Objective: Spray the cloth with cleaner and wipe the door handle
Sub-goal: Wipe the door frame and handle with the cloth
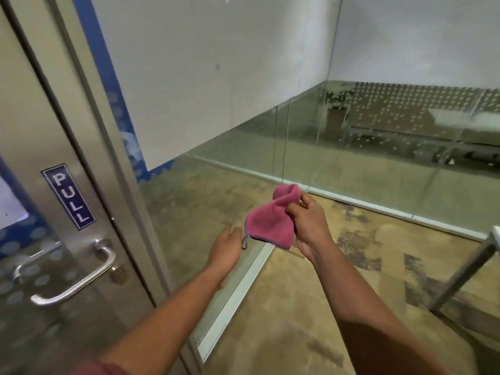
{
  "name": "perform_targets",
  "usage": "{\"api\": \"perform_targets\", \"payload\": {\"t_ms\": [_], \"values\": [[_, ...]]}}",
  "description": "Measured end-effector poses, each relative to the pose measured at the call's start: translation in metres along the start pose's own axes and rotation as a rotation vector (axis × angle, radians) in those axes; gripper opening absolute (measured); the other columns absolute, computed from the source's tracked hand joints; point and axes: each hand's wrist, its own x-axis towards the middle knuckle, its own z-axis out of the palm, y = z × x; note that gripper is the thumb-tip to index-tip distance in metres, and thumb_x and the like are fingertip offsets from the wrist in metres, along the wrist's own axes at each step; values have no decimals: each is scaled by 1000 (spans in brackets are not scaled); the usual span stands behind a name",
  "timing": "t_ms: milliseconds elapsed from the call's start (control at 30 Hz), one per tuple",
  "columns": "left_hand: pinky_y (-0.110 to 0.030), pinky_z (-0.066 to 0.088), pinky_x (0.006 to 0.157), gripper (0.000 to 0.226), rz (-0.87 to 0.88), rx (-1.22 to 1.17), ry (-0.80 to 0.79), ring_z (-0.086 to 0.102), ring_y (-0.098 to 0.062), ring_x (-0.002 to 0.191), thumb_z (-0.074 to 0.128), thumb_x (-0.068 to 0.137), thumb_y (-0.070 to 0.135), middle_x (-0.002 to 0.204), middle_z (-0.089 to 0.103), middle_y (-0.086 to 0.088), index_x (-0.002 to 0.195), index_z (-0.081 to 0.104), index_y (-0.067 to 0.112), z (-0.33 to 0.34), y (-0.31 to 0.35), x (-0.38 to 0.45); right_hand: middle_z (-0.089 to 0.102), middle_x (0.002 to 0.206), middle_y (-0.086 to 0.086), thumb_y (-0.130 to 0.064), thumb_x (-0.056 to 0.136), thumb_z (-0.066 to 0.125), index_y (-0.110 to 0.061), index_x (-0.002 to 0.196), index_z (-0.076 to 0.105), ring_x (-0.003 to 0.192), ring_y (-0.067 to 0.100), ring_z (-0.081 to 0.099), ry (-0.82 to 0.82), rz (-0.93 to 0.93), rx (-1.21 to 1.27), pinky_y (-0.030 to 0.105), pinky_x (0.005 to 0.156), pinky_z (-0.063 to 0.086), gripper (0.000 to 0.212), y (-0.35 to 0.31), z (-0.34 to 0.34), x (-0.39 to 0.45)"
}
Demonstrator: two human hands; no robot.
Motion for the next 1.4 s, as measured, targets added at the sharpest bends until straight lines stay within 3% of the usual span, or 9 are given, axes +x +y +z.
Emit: {"api": "perform_targets", "payload": {"t_ms": [67,200,433,700,800,1000,1133,1267,1400], "values": [[-30,42,71,34,-146,-123,-120,47,-22,86,38,103,47,85,54,6,76,50,31,35,3,0,74,112,9,11,89,56,-20,120,68,100,23,71,23,-7,57,32,77,57,45,-8,-23,12],[-30,49,71,57,-268,-218,-309,57,-21,85,29,100,65,105,65,-4,106,59,18,100,13,6,72,116,10,14,89,53,-16,125,66,103,21,68,96,-44,98,32,83,58,49,-24,-70,30],[-28,52,74,79,-201,-302,-499,67,-18,83,20,97,72,98,77,-3,105,72,13,185,62,19,70,117,15,10,89,58,-14,120,66,101,22,68,210,-91,176,29,78,58,40,-44,-141,51],[-40,59,86,89,-322,-172,-864,68,-32,110,21,84,87,119,73,-13,112,61,13,268,103,40,66,122,15,5,94,55,-13,129,61,107,26,66,372,-163,293,37,87,59,39,-53,-206,81],[-43,53,101,69,-245,-252,-938,66,-32,114,27,93,77,120,73,-12,107,65,21,299,114,47,66,123,14,2,96,52,-15,126,63,109,27,65,410,-183,295,39,87,59,36,-59,-229,98],[-37,60,84,19,-13,-582,-832,71,-23,101,56,101,36,111,74,-9,114,62,24,357,151,83,67,118,11,2,95,50,-18,121,65,108,25,63,537,-215,207,34,82,58,36,-76,-272,132],[-44,57,90,25,-3,-636,-893,69,-25,106,59,100,15,121,69,-12,122,55,25,398,174,105,65,115,17,7,89,49,-14,121,64,101,27,62,670,-203,252,37,81,55,41,-82,-301,148],[-48,56,99,31,31,-611,-953,69,-27,112,61,99,13,123,67,-8,125,51,28,443,190,114,68,113,15,-19,91,62,-10,117,67,99,28,67,781,-194,216,40,80,58,28,-88,-334,151],[-32,62,80,42,98,-544,-1029,74,-15,100,60,99,15,122,68,2,132,47,35,489,199,117,72,107,11,-31,94,64,-6,118,67,95,26,69,854,-178,169,44,81,58,35,-94,-371,154]]}}
